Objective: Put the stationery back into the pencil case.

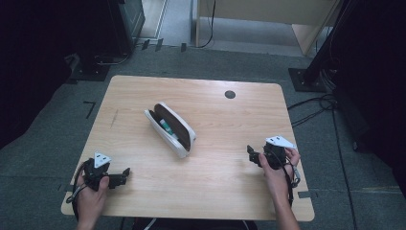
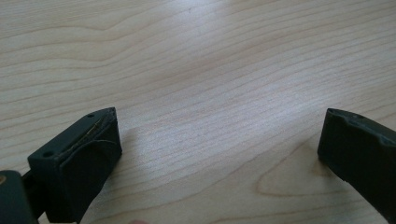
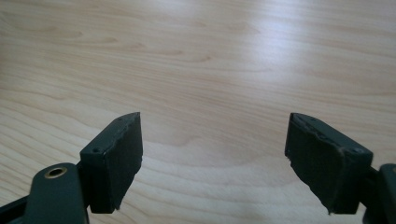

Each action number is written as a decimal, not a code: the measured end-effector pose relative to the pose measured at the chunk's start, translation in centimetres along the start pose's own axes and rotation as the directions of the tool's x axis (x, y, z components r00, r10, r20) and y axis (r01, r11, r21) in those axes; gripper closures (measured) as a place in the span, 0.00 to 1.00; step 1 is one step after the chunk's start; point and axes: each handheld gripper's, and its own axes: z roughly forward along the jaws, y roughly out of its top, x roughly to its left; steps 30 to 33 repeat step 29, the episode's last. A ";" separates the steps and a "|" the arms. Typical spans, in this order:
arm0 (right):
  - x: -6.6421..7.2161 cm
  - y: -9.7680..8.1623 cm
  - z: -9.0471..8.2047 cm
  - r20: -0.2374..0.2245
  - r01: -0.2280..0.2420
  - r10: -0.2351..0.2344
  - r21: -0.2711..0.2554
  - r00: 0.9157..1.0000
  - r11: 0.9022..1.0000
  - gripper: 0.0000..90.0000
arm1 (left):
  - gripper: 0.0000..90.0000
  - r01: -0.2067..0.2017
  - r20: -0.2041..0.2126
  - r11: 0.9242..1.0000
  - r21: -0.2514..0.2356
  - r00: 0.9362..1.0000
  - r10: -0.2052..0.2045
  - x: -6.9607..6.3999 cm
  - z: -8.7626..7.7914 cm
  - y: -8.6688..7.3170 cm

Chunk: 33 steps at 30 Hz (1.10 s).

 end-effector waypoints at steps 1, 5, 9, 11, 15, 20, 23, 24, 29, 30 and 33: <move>-0.2 -0.3 0.0 0.001 -0.005 0.005 0.006 1.000 1.000 0.21 | 0.00 0.000 0.000 1.000 0.000 1.000 0.000 0.0 0.0 0.0; -1.2 -1.4 0.2 0.018 -0.011 0.010 0.031 1.000 0.999 0.21 | 0.00 0.006 -0.004 1.000 -0.001 1.000 -0.006 -0.1 0.0 0.0; -2.1 -2.7 0.4 0.041 -0.038 0.035 0.056 0.999 0.998 0.21 | 0.00 0.006 -0.003 1.000 -0.001 1.000 -0.006 -0.1 0.0 0.0; -2.4 -3.4 0.4 0.048 -0.042 0.038 0.070 0.998 0.997 0.21 | 0.00 0.008 -0.003 1.000 -0.003 1.000 -0.008 -0.1 0.0 0.0; -3.2 -4.4 0.3 0.060 -0.058 0.052 0.095 0.997 0.994 0.21 | 0.00 0.013 -0.010 1.000 -0.001 1.000 -0.013 -0.2 0.1 0.1; -3.6 -5.0 -0.2 0.073 -0.060 0.053 0.090 0.996 0.994 0.22 | 0.00 0.013 -0.010 1.000 -0.001 1.000 -0.013 -0.2 0.1 0.1; -3.5 -5.3 -0.2 0.070 -0.028 0.023 0.078 0.997 0.997 0.22 | 0.00 0.019 -0.016 1.000 -0.001 1.000 -0.019 -0.2 0.1 0.1; -3.5 -5.3 -0.3 0.068 -0.025 0.020 0.079 0.998 0.997 0.22 | 0.00 0.020 -0.019 1.000 0.000 1.000 -0.020 -0.3 0.1 0.1; -3.5 -5.3 -0.3 0.073 -0.030 0.024 0.080 0.997 0.996 0.20 | 0.00 0.022 -0.021 1.000 -0.001 1.000 -0.022 -0.3 0.1 0.1; -3.5 -5.3 -0.3 0.073 -0.030 0.024 0.080 0.997 0.996 0.20 | 0.00 0.022 -0.021 1.000 -0.001 1.000 -0.022 -0.3 0.1 0.1; -3.5 -5.3 -0.3 0.073 -0.030 0.024 0.080 0.997 0.996 0.20 | 0.00 0.022 -0.021 1.000 -0.001 1.000 -0.022 -0.3 0.1 0.1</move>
